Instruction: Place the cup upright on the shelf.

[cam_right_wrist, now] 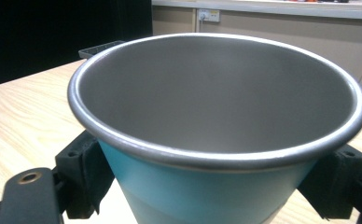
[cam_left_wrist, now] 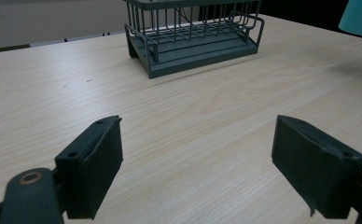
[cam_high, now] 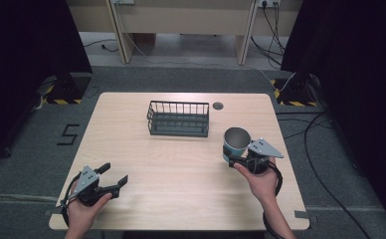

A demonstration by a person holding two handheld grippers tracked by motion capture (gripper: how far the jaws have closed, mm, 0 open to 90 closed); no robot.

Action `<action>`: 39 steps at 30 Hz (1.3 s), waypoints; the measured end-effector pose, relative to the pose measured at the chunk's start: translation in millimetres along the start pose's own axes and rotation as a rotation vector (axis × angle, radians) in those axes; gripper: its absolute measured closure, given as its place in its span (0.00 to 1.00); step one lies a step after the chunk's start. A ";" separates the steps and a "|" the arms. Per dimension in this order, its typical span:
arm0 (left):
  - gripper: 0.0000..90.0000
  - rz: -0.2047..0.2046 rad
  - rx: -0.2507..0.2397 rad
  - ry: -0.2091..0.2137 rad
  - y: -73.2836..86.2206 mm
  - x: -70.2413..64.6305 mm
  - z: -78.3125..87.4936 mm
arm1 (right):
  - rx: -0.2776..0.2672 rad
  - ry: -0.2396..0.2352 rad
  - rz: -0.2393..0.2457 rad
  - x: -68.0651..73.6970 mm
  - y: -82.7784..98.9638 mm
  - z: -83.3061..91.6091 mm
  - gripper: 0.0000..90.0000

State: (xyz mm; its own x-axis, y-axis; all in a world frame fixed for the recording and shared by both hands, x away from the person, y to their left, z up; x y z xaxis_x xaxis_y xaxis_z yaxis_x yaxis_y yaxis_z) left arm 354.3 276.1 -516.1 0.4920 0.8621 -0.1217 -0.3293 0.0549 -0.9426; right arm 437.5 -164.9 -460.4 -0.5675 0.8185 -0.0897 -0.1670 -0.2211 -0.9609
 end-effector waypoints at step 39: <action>0.18 -0.006 -0.002 -0.001 -0.5 -0.1 0.2 | -0.043 0.016 -0.002 -2.1 -37.7 -31.9 0.19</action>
State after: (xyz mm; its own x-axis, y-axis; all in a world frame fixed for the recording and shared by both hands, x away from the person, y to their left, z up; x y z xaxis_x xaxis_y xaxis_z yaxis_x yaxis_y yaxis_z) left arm 354.2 276.1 -515.6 0.4932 0.8622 -0.1158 -0.3245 0.0588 -0.9441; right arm 470.7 -141.3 -432.4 -0.5544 0.8272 -0.0916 -0.1331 -0.1968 -0.9714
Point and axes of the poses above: each handheld gripper's, and its own axes: z roughly backward along the jaws, y roughly out of its underside, x roughly to its left, the point moved 5 cm from there along -z, roughly forward along the jaws, and after that the axes turned 5 degrees about z, right-handed, at the moved point
